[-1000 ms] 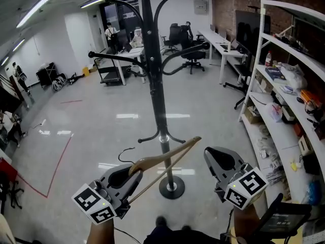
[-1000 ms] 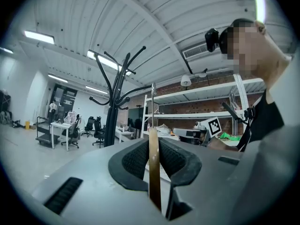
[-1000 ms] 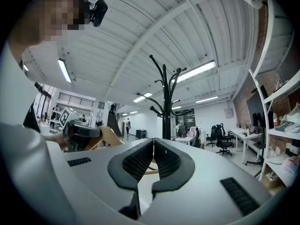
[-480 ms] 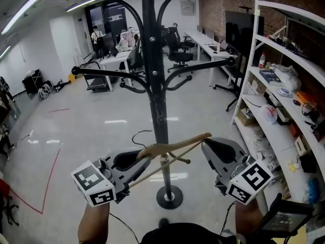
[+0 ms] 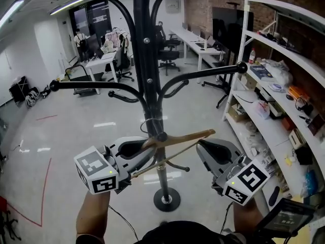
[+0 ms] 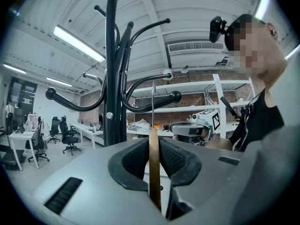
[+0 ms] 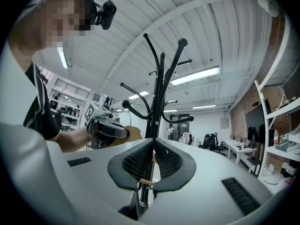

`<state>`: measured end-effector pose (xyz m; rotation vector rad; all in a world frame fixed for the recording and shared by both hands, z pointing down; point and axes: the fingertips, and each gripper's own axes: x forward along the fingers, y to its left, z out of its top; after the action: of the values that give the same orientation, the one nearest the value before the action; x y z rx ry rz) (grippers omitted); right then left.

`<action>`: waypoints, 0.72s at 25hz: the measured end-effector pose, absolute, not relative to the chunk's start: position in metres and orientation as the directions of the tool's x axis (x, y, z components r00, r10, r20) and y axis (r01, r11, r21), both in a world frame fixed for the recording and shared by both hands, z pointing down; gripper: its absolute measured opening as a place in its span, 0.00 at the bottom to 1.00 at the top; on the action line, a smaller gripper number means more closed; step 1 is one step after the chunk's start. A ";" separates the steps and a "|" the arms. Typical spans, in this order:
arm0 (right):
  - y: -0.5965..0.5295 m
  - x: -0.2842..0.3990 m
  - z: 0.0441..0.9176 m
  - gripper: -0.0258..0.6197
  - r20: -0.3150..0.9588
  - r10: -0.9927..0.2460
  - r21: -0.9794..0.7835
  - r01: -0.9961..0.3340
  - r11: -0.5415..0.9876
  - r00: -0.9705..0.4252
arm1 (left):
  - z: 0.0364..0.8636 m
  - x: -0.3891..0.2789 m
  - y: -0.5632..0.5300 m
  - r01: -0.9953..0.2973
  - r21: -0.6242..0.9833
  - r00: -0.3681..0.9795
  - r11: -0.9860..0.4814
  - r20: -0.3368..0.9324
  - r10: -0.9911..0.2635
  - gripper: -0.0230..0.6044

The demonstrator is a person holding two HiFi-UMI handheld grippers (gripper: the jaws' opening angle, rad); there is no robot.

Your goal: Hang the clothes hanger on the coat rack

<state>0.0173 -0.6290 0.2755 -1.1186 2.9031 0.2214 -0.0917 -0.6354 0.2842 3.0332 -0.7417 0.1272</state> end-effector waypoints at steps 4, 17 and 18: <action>-0.638 0.020 0.280 0.05 -0.068 -0.686 0.114 -0.689 0.716 -0.724 | 0.291 -0.085 -0.648 -0.437 -0.001 0.894 -0.900 0.106 -0.434 0.12; -0.653 0.031 0.293 0.05 -0.073 -0.721 0.079 -0.724 0.685 -0.689 | 0.317 -0.077 -0.667 -0.369 0.020 0.920 -0.929 0.152 -0.362 0.12; -0.654 0.031 0.294 0.05 -0.072 -0.721 0.077 -0.724 0.685 -0.689 | 0.318 -0.079 -0.668 -0.368 0.023 0.920 -0.930 0.152 -0.360 0.12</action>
<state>0.0308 -0.6539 0.2945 -1.2230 2.8507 0.1543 -0.0789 -0.6680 0.3180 3.0279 -0.5745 0.2247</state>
